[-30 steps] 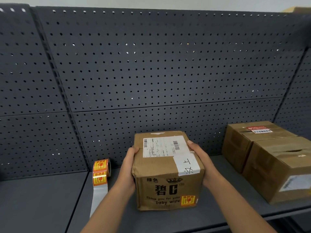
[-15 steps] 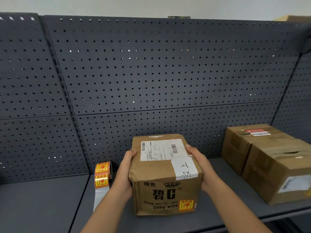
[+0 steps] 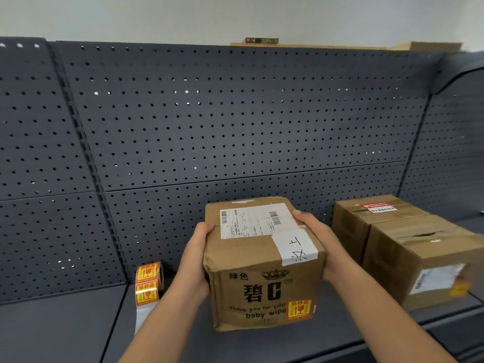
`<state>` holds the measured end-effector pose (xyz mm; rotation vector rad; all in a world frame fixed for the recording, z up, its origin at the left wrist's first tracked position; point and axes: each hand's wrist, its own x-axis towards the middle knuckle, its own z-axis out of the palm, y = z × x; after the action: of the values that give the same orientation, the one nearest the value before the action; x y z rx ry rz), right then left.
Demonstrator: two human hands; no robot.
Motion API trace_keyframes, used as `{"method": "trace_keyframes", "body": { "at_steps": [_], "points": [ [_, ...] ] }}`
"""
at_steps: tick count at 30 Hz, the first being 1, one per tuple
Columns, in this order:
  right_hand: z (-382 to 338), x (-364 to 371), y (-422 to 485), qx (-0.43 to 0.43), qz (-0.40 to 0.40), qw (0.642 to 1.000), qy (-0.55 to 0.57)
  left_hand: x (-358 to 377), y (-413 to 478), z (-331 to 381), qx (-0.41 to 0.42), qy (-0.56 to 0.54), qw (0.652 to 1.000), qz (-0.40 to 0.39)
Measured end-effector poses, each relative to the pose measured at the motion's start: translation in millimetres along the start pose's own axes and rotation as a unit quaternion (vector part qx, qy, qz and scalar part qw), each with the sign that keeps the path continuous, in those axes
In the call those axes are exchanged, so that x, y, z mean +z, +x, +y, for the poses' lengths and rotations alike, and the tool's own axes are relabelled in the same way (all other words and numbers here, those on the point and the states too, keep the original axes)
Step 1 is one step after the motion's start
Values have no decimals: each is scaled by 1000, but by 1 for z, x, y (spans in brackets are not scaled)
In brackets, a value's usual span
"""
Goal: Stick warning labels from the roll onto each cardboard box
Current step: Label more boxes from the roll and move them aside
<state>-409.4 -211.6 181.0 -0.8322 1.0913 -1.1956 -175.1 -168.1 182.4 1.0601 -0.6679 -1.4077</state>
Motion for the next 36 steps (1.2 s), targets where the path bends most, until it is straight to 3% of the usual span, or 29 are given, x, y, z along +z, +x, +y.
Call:
{"method": "trace_keyframes", "body": {
  "at_steps": [9, 23, 29, 36],
  "points": [
    [-47, -54, -3, 0, 2, 1000, 7, 65, 4, -5, 3, 12, 999, -35],
    [-62, -142, 31, -23, 21, 997, -72, 133, 49, -73, -20, 23, 999, -37],
    [-64, -152, 50, -25, 61, 977, -201, 143, 73, -94, -27, 37, 999, -21],
    [-60, -160, 70, -79, 89, 926, -357, 150, 89, -112, -14, 42, 999, -11]
  ]
}}
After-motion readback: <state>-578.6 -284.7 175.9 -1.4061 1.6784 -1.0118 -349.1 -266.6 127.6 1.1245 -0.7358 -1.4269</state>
